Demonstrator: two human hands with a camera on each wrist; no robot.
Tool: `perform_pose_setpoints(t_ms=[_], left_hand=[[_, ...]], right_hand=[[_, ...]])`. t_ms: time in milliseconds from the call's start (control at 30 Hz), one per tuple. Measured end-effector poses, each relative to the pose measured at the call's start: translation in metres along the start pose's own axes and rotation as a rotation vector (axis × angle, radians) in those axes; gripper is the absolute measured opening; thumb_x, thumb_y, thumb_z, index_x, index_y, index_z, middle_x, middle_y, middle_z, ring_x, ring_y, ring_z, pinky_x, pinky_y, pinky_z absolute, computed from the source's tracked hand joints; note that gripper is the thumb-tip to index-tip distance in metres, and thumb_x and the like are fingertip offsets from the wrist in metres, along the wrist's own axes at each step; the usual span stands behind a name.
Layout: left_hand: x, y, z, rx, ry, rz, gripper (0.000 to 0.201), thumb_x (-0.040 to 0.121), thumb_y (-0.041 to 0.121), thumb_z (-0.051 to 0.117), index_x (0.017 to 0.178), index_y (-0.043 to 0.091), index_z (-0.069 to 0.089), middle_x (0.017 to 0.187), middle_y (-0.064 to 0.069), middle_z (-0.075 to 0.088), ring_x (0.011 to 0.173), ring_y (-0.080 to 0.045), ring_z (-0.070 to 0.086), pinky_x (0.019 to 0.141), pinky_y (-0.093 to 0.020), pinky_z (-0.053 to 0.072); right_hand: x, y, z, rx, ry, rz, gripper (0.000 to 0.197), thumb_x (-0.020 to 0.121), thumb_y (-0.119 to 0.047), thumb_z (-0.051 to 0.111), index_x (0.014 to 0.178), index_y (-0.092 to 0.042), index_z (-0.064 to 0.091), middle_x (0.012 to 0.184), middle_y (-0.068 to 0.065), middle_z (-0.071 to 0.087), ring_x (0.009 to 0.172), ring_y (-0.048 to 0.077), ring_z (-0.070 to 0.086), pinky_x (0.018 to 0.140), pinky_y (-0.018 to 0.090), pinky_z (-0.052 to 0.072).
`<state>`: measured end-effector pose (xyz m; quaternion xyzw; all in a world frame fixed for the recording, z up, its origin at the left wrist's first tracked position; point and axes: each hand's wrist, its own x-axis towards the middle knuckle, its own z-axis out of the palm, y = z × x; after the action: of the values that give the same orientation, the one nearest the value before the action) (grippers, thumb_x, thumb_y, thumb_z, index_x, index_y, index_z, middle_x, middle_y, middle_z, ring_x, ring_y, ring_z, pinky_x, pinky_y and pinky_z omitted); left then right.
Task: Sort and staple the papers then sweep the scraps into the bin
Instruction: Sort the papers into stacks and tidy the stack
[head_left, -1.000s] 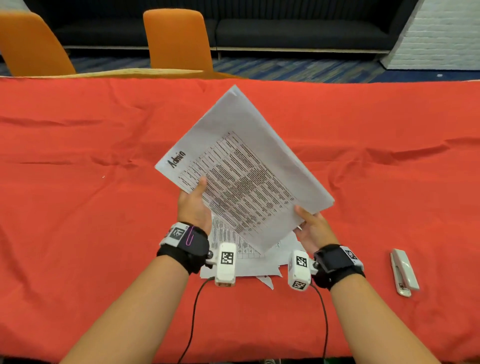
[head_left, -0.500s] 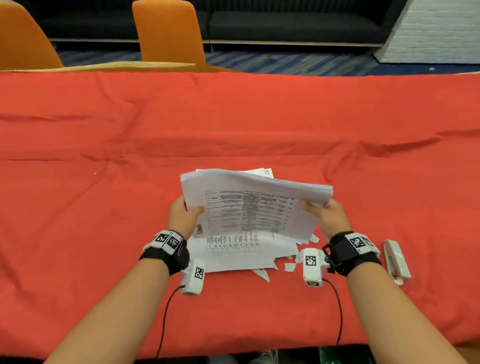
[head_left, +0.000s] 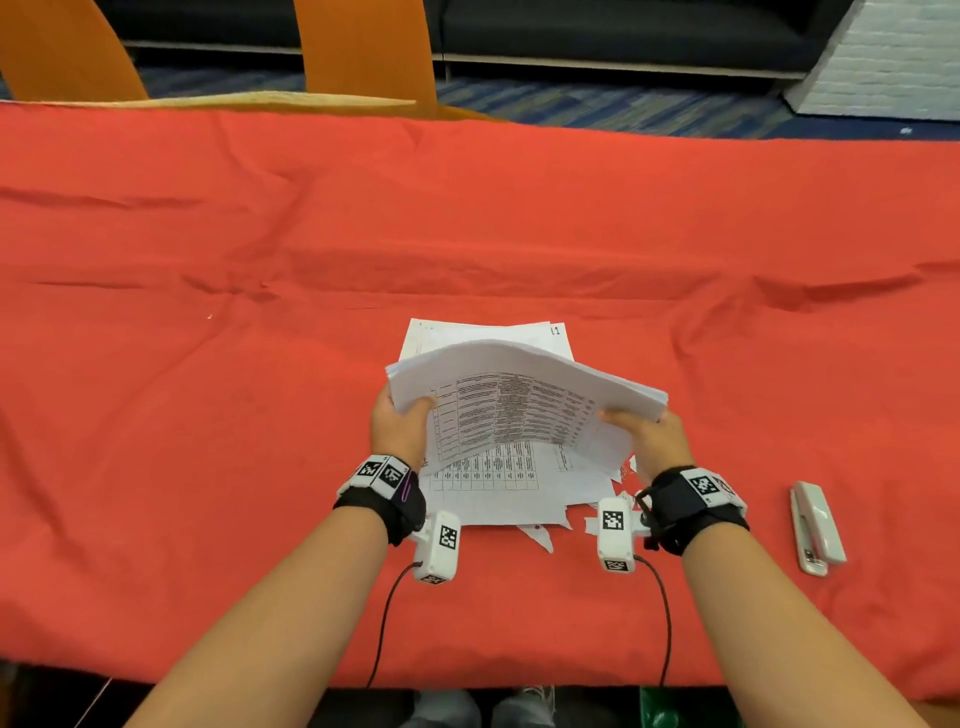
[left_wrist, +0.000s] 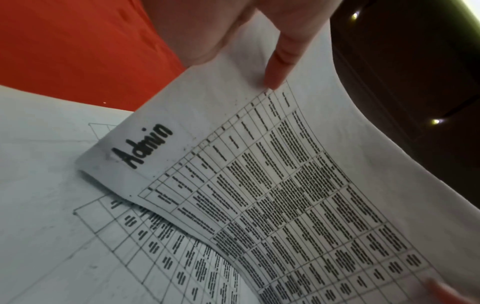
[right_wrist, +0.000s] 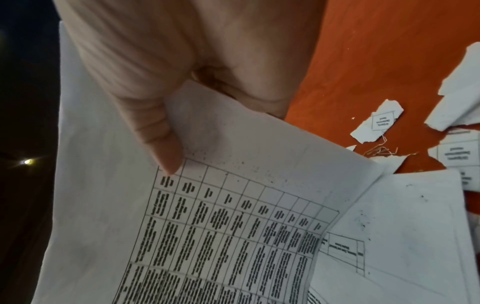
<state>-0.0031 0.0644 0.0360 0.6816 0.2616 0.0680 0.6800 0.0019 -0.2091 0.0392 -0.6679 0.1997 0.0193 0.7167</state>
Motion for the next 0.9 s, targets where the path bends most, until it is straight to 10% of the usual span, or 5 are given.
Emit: perform_pose_setpoints(t_ms=[200,367,633,767,900], left_hand=[[0.0,-0.001,-0.004,-0.055,-0.021,0.0,0.03,0.082,0.0,0.064,0.108,0.014,0.059,0.089,0.001,0.065,0.077,-0.011,0.062,0.052,-0.013,0.048],[0.0,-0.004,0.001,-0.042,-0.038,-0.035,0.021,0.088,0.012,0.064,0.108,0.017,0.062,0.096,-0.001,0.07,0.093,-0.022,0.067,0.078,-0.034,0.055],[-0.007,0.049,0.012,0.239,-0.21,0.27,0.015,0.091,0.017,0.059,0.104,0.025,0.06,0.1,-0.002,0.069,0.095,-0.02,0.065,0.086,-0.043,0.054],[-0.014,0.094,0.026,0.475,-0.339,0.562,0.013,0.091,0.021,0.057,0.102,0.014,0.06,0.097,-0.005,0.064,0.085,-0.022,0.06,0.074,-0.039,0.051],[-0.024,0.136,0.029,0.541,-0.375,0.745,0.01,0.087,0.017,0.064,0.084,0.021,0.055,0.077,0.012,0.054,0.067,0.0,0.049,0.057,-0.009,0.034]], right_hand=[[0.004,0.004,-0.004,0.047,-0.026,0.05,0.031,0.073,0.018,0.062,0.084,-0.01,0.069,0.088,0.011,0.068,0.084,0.026,0.063,0.083,0.038,0.049],[0.008,0.003,-0.003,0.035,-0.019,0.09,0.031,0.074,0.018,0.06,0.081,-0.011,0.067,0.075,0.001,0.071,0.077,0.021,0.062,0.077,0.036,0.046],[0.017,-0.068,-0.002,-0.637,0.093,-0.377,0.094,0.066,-0.019,0.081,0.145,-0.028,0.031,0.149,0.002,0.033,0.139,0.019,0.031,0.116,0.041,0.023],[0.004,-0.114,0.045,-0.972,-0.155,-0.597,0.075,0.068,-0.037,0.078,0.135,-0.04,0.046,0.139,-0.011,0.049,0.135,0.014,0.038,0.114,0.039,0.019],[0.001,-0.136,0.056,-0.632,-0.392,-0.494,0.012,0.08,-0.019,0.073,0.09,-0.012,0.073,0.083,-0.001,0.071,0.077,0.015,0.062,0.076,0.033,0.049]])
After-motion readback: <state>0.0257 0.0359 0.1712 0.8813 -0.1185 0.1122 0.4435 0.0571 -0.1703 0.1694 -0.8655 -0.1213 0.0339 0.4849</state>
